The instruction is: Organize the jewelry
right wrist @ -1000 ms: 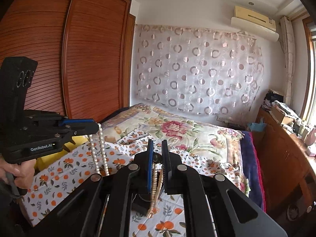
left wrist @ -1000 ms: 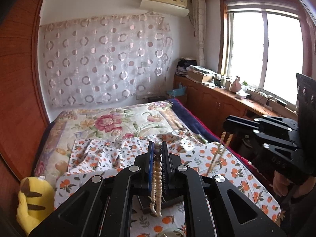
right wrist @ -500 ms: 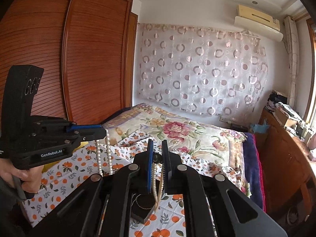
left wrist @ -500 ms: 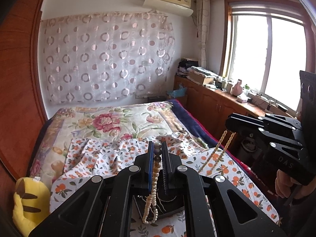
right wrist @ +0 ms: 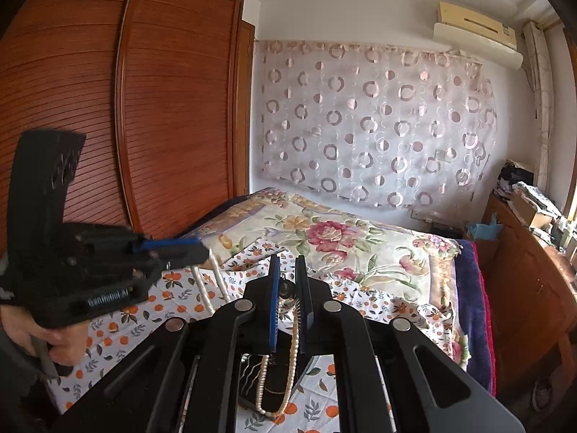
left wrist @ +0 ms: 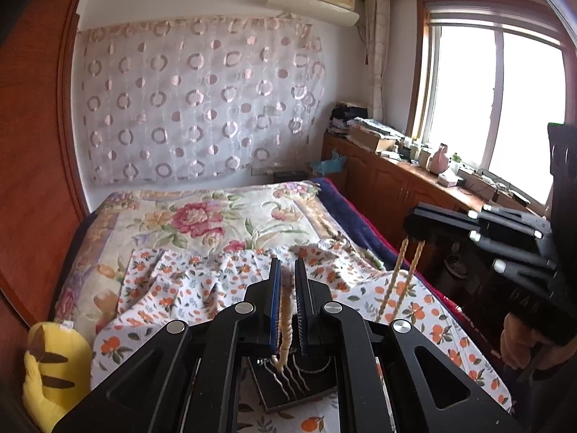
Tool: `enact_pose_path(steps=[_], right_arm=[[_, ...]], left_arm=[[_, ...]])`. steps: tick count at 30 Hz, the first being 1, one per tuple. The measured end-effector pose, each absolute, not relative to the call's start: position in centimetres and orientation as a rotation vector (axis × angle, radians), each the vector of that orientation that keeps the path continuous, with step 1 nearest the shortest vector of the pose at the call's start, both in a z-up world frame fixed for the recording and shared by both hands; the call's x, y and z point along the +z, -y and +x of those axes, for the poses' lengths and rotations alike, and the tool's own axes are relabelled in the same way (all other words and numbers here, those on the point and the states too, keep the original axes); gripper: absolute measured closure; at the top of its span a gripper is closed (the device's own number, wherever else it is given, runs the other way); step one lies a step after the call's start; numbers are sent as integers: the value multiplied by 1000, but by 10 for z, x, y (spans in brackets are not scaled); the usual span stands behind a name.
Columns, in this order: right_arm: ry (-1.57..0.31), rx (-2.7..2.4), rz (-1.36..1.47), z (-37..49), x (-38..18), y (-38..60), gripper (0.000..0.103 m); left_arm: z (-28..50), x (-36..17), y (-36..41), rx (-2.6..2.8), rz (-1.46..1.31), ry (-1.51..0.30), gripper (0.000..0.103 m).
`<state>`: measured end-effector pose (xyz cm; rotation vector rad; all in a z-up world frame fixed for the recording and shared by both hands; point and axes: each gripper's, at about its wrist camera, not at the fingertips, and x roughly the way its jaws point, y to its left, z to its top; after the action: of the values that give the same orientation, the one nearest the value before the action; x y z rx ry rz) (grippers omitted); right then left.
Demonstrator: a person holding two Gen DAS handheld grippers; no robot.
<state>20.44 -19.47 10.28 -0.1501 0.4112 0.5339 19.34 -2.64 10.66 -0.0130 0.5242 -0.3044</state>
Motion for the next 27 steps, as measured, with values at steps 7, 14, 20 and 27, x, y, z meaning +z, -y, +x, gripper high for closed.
enact_pose_path(steps=[7,14,20,27], right_arm=[[-464,541,-158,213,79,185,94],[-578,534,-203,220,31,171,86],[-617,540,-200,204,0,178,75],[-667,573,-197,177,-29,190,75]], left_arm=[[182,72,7,-297,-30,-578,96],[156,25,-7,-268,-1,-629,85],[129,-13,-11,-285,32,-673,66],[107,-34,-4,-311,59,-692,38]])
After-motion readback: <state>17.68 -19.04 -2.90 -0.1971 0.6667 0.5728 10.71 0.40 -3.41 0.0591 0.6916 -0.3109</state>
